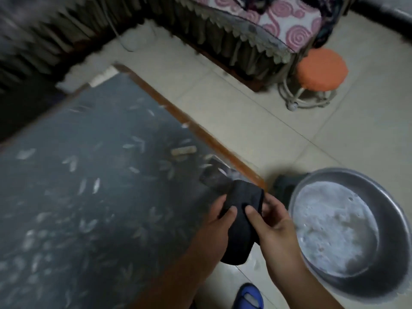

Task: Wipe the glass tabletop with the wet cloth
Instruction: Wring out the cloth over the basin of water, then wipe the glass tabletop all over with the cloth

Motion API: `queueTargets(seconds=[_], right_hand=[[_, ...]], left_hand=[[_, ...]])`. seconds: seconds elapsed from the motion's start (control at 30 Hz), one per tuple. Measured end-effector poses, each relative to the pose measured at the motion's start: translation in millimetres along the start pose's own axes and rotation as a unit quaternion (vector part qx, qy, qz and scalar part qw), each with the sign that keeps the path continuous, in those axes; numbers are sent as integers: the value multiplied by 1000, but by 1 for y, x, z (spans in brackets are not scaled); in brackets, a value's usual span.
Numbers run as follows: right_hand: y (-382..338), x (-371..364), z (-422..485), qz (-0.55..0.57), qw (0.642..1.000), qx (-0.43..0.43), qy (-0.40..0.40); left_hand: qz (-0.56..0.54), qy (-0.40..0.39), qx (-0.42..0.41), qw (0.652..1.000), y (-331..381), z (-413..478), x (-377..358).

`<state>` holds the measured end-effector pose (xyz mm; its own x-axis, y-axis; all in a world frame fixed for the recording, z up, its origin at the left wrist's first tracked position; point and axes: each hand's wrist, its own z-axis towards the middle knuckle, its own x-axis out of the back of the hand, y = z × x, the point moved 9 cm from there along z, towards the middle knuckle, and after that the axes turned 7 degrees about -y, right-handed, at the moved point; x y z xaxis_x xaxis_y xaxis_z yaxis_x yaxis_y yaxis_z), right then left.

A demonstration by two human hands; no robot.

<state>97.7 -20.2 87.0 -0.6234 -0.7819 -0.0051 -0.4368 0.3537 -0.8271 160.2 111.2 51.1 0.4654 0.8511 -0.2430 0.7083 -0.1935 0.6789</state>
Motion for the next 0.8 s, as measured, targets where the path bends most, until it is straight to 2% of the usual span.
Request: queueTargets(seconds=[0.13,0.27,0.4,0.5,0.57,0.7,0.8], right_hand=[[-17,-119,4,-60,991,-6,-119],[-28,-223,3,-158,965,54,-202],[-27,-292,18,-274,928,91,-236],[-32,-326,42,-333,905,127,-231],[-44,-345,62,-354,892,163,-231],[-83,-389,115,-372,869,247,-213],[-103,-436,158,-413,833,294,-220]], left_hand=[[-150,68,-8,986,27,-25,98],[-260,113,0,959,24,-42,175],[-255,100,-7,962,40,-46,224],[-161,122,-69,977,66,-39,260],[-17,201,-106,974,89,-36,298],[178,348,-148,908,129,-34,378],[332,395,-120,848,153,-15,421]])
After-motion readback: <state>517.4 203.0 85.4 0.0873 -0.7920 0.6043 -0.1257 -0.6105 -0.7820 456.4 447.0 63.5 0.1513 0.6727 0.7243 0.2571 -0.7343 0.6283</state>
